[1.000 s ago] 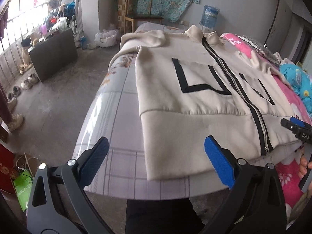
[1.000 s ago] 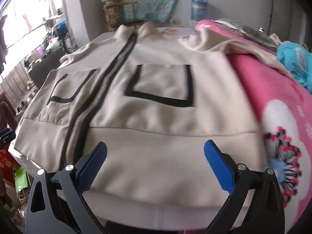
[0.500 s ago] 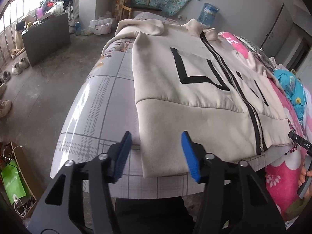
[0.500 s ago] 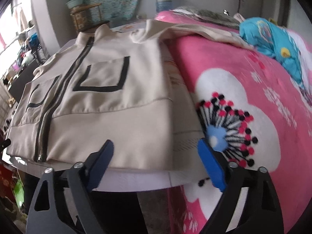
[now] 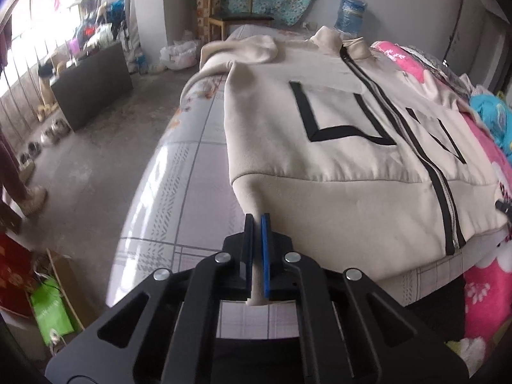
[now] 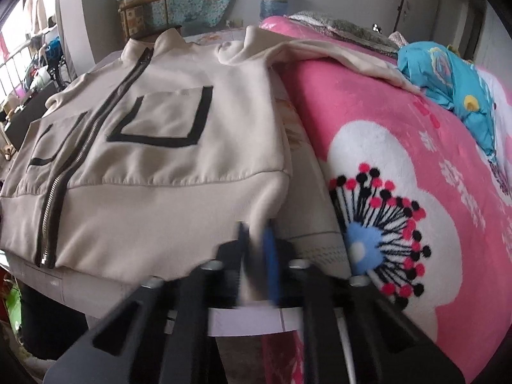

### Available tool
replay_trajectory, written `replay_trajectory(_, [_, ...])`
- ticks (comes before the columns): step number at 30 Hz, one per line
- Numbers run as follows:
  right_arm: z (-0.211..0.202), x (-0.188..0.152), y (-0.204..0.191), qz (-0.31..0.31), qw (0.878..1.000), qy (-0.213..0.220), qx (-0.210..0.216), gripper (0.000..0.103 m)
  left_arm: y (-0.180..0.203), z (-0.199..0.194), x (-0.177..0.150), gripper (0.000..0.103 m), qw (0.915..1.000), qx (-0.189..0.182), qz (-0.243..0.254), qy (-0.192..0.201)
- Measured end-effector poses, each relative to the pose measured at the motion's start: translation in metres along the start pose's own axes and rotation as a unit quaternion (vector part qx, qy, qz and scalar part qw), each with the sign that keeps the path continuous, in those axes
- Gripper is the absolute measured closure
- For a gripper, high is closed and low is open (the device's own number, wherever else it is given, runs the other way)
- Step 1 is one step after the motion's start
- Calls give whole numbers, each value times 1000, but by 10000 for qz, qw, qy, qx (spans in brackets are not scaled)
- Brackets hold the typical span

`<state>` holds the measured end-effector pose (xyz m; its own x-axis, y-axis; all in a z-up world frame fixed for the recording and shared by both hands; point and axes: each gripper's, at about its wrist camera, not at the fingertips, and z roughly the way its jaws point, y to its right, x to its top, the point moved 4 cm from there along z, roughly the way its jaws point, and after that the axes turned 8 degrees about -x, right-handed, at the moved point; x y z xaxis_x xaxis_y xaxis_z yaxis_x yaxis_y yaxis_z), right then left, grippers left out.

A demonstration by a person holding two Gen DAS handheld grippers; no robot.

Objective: Fold large clothes
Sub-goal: 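Close the left tool on the jacket's side edge, then lift the gripped side and sleeve with the left tool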

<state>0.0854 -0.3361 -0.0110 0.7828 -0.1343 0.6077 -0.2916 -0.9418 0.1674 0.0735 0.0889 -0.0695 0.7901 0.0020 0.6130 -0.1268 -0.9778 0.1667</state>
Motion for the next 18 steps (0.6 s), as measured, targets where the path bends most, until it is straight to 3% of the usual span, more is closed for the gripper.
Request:
replay_trajectory(4, [-15, 0, 3, -22, 9998, 132, 111, 97, 8, -31, 1, 99, 9992, 91, 294, 252])
replay_trajectory(9, [-25, -10, 11, 25, 9997, 66, 233, 97, 11, -51, -12, 99, 9991, 147, 366, 123])
replay_trajectory(14, [-32, -30, 16, 67, 9995, -140, 290, 97, 7, -52, -23, 99, 9998, 142, 159, -57])
replay_trajectory(17, [-33, -35, 17, -83, 9994, -243, 239, 96, -1, -44, -22, 95, 9998, -83, -117, -162])
replay_trajectory(18, [-36, -35, 15, -119, 9993, -257, 237, 90, -5, -43, -20, 92, 9995, -156, -203, -163])
